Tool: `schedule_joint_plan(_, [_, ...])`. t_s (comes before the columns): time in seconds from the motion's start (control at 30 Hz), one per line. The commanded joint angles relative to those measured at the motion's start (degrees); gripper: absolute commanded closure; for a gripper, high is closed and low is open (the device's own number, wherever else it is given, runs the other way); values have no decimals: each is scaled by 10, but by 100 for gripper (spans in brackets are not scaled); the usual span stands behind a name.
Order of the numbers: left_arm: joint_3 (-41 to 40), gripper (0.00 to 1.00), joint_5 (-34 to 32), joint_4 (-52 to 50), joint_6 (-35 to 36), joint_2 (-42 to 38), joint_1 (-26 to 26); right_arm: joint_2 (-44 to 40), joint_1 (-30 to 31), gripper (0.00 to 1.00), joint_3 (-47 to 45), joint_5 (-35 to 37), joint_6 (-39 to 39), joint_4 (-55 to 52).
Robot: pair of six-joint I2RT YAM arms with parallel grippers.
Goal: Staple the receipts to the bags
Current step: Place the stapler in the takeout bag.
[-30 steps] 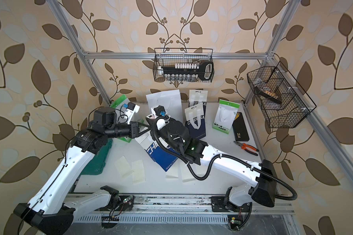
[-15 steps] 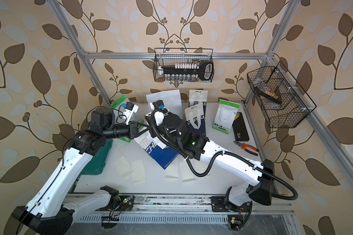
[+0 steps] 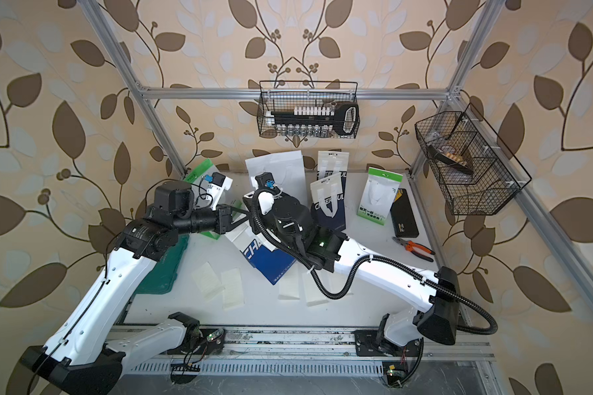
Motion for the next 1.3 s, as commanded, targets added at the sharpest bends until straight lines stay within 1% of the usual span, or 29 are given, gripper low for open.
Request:
schedule_joint_plan(0.0, [20,100,-61,25,20,-14,6,-10,8,100,28,7,17,-48])
schedule_joint_plan(0.17, [4,100,-78,53,36,-26,3,13,8,100,79,1,51,-140])
schedule_joint_plan(0.4, [-39,100,-84,117,63,-61,-2,31,8,100,100,21,72,-210])
schedule_joint_plan(0.5, [-57,100,-73,141,70,-75,-6,37,7,100,109,15,71,-224])
schedule_joint_plan(0.6, [-73,100,-64,162,66,-84,-7,43,5,100,121,2,88,-245])
schedule_joint_plan(0.7, [-92,100,-53,195,62,-97,-7,42,6,100,114,-12,109,-245])
schedule_joint_plan(0.83, [-100,100,-52,204,73,-102,-7,31,6,100,93,-32,128,-235])
schedule_joint_plan(0.9, [-110,100,-37,219,79,-106,-7,27,7,100,87,-44,129,-232])
schedule_joint_plan(0.93, [-113,100,-28,224,81,-107,-7,29,7,98,92,-45,128,-243])
schedule_joint_plan(0.97, [-115,100,-25,225,84,-107,-7,30,7,93,95,-45,127,-251])
schedule_joint_plan(1.1, [-104,100,-34,200,97,-102,-7,10,9,71,77,-46,126,-247])
schedule_joint_plan(1.2, [-95,100,-41,185,101,-95,-7,-8,10,56,62,-42,120,-238])
schedule_joint_plan(1.27, [-92,100,-43,181,105,-93,-7,-17,13,50,58,-39,114,-236])
